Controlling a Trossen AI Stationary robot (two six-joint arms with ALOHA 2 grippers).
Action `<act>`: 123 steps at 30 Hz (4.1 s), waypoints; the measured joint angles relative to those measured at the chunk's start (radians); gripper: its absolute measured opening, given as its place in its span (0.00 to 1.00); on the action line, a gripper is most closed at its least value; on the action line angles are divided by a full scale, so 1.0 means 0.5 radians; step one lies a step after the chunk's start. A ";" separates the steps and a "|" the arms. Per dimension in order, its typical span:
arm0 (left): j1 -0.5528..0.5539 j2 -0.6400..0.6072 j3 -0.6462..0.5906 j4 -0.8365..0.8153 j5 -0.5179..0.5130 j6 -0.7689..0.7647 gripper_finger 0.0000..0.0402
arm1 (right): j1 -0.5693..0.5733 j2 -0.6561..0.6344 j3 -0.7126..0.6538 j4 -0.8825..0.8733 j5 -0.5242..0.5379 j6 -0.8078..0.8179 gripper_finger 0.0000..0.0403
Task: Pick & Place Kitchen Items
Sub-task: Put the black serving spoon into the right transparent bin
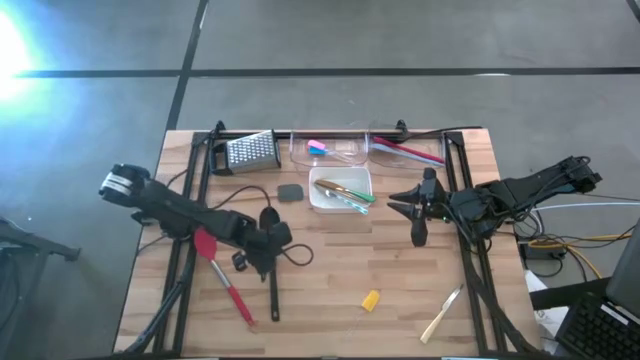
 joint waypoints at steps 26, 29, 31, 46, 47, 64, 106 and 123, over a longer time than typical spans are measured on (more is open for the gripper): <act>0.180 0.392 0.276 -0.095 -0.019 -0.046 0.18 | 0.001 0.002 0.000 -0.006 -0.006 0.000 0.20; 0.179 0.362 0.372 -0.177 -0.047 -0.132 0.18 | 0.001 0.002 0.000 -0.007 -0.006 0.000 0.21; 0.178 0.329 0.464 -0.231 -0.045 -0.219 0.18 | 0.001 0.002 0.000 -0.008 -0.007 0.000 0.22; 0.324 -0.108 0.637 0.356 -0.016 -1.113 0.18 | 0.002 0.004 0.000 -0.014 -0.117 0.000 0.21; 0.333 -0.111 0.632 0.410 -0.016 -1.126 0.18 | 0.002 0.007 0.000 -0.015 -0.120 0.000 0.21; 0.555 -0.077 0.514 1.249 0.027 -1.227 0.18 | 0.002 0.289 -0.001 0.352 -0.257 -0.137 0.28; 0.674 -0.007 0.683 0.535 0.070 -1.449 0.18 | -0.080 0.718 1.447 -1.434 -0.013 -0.230 0.43; 0.726 0.508 1.627 -0.522 0.104 -1.495 0.18 | -0.137 1.636 2.243 -2.441 0.092 -0.460 0.43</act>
